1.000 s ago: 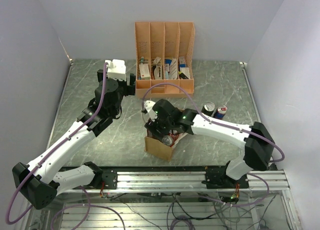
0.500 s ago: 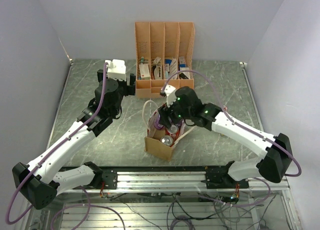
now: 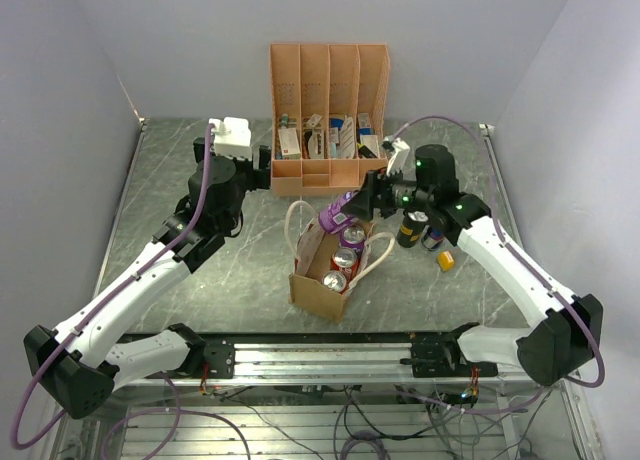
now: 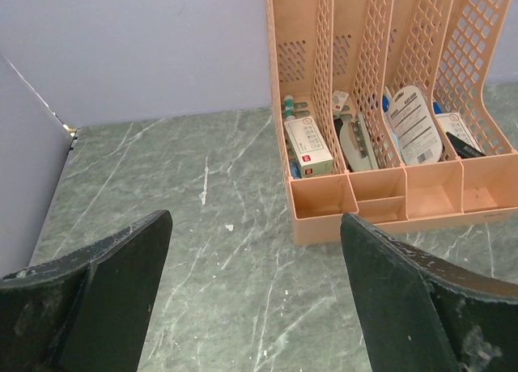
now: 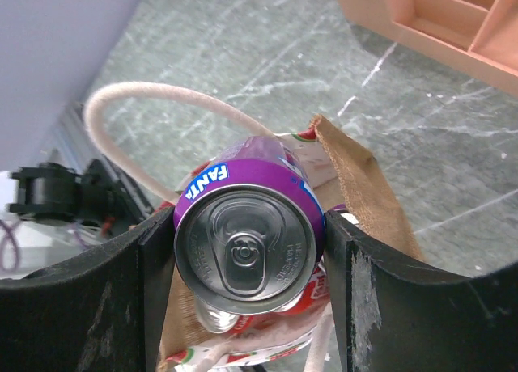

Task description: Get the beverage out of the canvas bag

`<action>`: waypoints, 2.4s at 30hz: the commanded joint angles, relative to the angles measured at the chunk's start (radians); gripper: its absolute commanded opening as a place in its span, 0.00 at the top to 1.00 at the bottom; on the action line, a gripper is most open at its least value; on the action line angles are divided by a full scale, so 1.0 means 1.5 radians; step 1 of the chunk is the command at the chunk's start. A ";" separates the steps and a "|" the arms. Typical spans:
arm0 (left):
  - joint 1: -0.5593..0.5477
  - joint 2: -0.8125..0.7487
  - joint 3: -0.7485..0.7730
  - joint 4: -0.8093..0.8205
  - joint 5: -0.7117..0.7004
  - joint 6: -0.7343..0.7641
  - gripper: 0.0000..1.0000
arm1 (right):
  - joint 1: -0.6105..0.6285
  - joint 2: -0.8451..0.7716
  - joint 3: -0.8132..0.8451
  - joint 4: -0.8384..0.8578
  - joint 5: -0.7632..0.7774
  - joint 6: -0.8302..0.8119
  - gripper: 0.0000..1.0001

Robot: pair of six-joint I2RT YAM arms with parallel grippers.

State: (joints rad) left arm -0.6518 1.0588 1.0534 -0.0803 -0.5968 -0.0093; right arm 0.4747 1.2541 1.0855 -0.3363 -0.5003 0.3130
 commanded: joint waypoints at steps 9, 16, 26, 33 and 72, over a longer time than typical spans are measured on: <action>-0.006 -0.006 0.024 0.007 0.012 -0.011 0.05 | -0.162 -0.121 -0.016 0.147 -0.142 0.164 1.00; -0.009 -0.008 0.023 0.007 0.013 -0.011 0.05 | -0.270 -0.203 -0.050 0.122 0.011 0.173 1.00; -0.012 -0.013 0.024 0.006 0.015 -0.012 0.05 | -0.276 -0.233 -0.041 -0.021 0.516 0.128 1.00; -0.014 -0.013 0.024 0.006 0.015 -0.012 0.04 | -0.276 -0.182 -0.077 -0.079 0.743 0.170 1.00; -0.018 -0.015 0.024 0.007 0.012 -0.010 0.05 | -0.288 0.107 -0.027 -0.285 0.780 0.695 1.00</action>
State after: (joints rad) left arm -0.6708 1.0534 1.0538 -0.0811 -0.5823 -0.0158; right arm 0.0517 1.3918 1.0122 -0.7826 0.6483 1.2903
